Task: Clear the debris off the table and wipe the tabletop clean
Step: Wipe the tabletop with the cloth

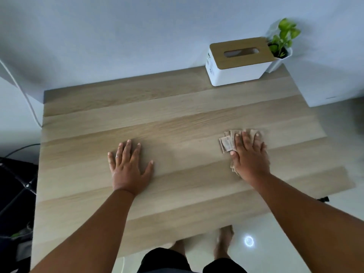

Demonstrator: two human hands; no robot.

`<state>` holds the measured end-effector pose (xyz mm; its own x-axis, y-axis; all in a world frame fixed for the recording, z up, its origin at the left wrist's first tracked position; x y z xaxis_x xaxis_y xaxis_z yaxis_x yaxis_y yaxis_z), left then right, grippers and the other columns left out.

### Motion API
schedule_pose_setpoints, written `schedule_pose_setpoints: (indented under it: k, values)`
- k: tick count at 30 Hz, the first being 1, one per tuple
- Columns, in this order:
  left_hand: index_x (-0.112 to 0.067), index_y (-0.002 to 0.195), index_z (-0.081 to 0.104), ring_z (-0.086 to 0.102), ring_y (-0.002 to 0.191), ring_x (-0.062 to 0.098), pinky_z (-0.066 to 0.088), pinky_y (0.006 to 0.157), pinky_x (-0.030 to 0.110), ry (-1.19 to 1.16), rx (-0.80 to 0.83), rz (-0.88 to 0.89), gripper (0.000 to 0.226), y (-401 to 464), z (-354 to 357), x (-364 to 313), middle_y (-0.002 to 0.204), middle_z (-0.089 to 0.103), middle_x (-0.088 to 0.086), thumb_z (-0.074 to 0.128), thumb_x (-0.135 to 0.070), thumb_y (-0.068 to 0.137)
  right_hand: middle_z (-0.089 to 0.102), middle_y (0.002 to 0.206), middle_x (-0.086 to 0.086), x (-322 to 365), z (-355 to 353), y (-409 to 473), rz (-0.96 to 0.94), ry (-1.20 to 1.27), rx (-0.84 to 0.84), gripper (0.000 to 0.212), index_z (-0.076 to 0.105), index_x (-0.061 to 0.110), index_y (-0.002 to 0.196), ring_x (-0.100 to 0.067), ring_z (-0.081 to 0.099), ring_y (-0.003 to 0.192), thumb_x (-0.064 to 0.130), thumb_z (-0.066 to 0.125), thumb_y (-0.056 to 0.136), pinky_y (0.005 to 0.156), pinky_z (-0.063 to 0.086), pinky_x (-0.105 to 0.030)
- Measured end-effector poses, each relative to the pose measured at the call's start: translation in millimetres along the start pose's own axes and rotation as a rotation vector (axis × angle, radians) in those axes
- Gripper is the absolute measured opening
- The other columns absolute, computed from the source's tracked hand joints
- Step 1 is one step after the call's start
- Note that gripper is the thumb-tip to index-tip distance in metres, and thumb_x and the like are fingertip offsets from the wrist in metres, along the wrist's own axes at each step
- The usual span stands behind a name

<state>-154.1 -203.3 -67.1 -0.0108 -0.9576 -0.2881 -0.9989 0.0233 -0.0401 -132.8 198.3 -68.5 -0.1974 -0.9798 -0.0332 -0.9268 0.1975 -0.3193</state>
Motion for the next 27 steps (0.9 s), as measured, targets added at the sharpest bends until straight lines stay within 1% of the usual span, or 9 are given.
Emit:
schedule_pose_setpoints:
  k: [3,7,10,13,15,18,21,24,27]
  values:
    - [-0.013,0.141,0.062,0.035,0.149,0.036,0.017,0.125,0.058,-0.04,-0.056,0.016,0.072,-11,2,-21,0.157,0.048,0.013,0.041,-0.058,0.089,0.015,0.172,-0.016,27,0,-5,-0.042,0.029,-0.027,0.071,0.026,0.018,0.162,-0.058,0.005,0.153,0.05,0.041,0.101,0.12,0.015,-0.072]
    - [-0.012,0.138,0.064,0.042,0.143,0.038,0.025,0.122,0.059,-0.11,-0.054,0.08,0.064,-41,18,-83,0.15,0.055,0.012,0.045,-0.049,0.09,0.017,0.172,-0.012,51,22,-64,-0.334,0.046,-0.072,0.071,0.031,0.02,0.161,-0.051,0.004,0.157,0.049,0.042,0.096,0.119,0.016,-0.071]
    - [-0.013,0.139,0.064,0.042,0.144,0.037,0.025,0.123,0.059,-0.136,-0.023,0.135,0.063,-61,33,-135,0.151,0.054,0.012,0.045,-0.047,0.09,0.011,0.174,-0.005,22,38,-94,-0.474,0.059,-0.096,0.069,0.025,0.022,0.163,-0.04,0.0,0.16,0.044,0.043,0.101,0.123,0.016,-0.066]
    - [-0.014,0.141,0.062,0.035,0.151,0.037,0.017,0.126,0.06,-0.101,0.019,0.173,0.064,-76,50,-177,0.158,0.047,0.012,0.043,-0.048,0.091,0.009,0.175,-0.001,-39,46,-105,-0.509,0.042,-0.119,0.068,0.025,0.024,0.164,-0.034,0.003,0.161,0.044,0.044,0.102,0.126,0.017,-0.061]
    - [-0.015,0.144,0.059,0.027,0.154,0.038,0.012,0.127,0.061,-0.099,0.027,0.173,0.064,-80,59,-195,0.162,0.042,0.012,0.042,-0.049,0.092,0.011,0.175,0.001,-87,45,-105,-0.452,0.042,-0.116,0.068,0.027,0.025,0.164,-0.033,0.005,0.161,0.044,0.044,0.101,0.125,0.019,-0.061]
    - [-0.015,0.147,0.057,0.023,0.157,0.037,0.012,0.127,0.062,-0.11,0.02,0.18,0.065,-80,69,-220,0.164,0.038,0.012,0.041,-0.05,0.094,0.02,0.173,-0.003,-172,39,-100,-0.27,0.065,-0.102,0.066,0.034,0.023,0.162,-0.037,0.011,0.16,0.043,0.041,0.099,0.121,0.025,-0.064]
    - [-0.019,0.149,0.054,0.019,0.158,0.035,0.008,0.126,0.063,-0.069,0.037,0.171,0.068,-80,79,-244,0.166,0.037,0.009,0.041,-0.055,0.094,0.022,0.172,-0.005,-239,30,-86,-0.104,0.086,-0.067,0.066,0.038,0.018,0.16,-0.04,0.014,0.159,0.046,0.032,0.1,0.121,0.025,-0.065]
    - [-0.022,0.152,0.05,0.014,0.159,0.036,0.003,0.127,0.063,0.005,0.043,0.136,0.072,-82,88,-256,0.167,0.034,0.007,0.042,-0.061,0.092,0.016,0.174,-0.005,-257,22,-53,-0.028,0.096,-0.054,0.071,0.032,0.019,0.162,-0.04,0.005,0.16,0.049,0.021,0.099,0.124,0.019,-0.064]
    - [-0.024,0.153,0.048,0.013,0.16,0.034,0.006,0.126,0.064,0.041,0.021,0.129,0.074,-82,92,-256,0.167,0.033,0.005,0.044,-0.062,0.09,0.011,0.174,-0.007,-232,15,-22,0.051,0.116,-0.08,0.073,0.026,0.021,0.164,-0.044,-0.001,0.159,0.051,0.02,0.098,0.125,0.009,-0.066]
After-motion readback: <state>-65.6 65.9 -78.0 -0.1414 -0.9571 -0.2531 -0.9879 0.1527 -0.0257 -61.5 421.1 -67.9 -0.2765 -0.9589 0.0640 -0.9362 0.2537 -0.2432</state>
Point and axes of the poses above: each hand's wrist, its own y-axis towards the middle knuckle, its own z-axis out of the palm, x = y × z, the point moved 3 cm from there along y, towards the middle knuckle
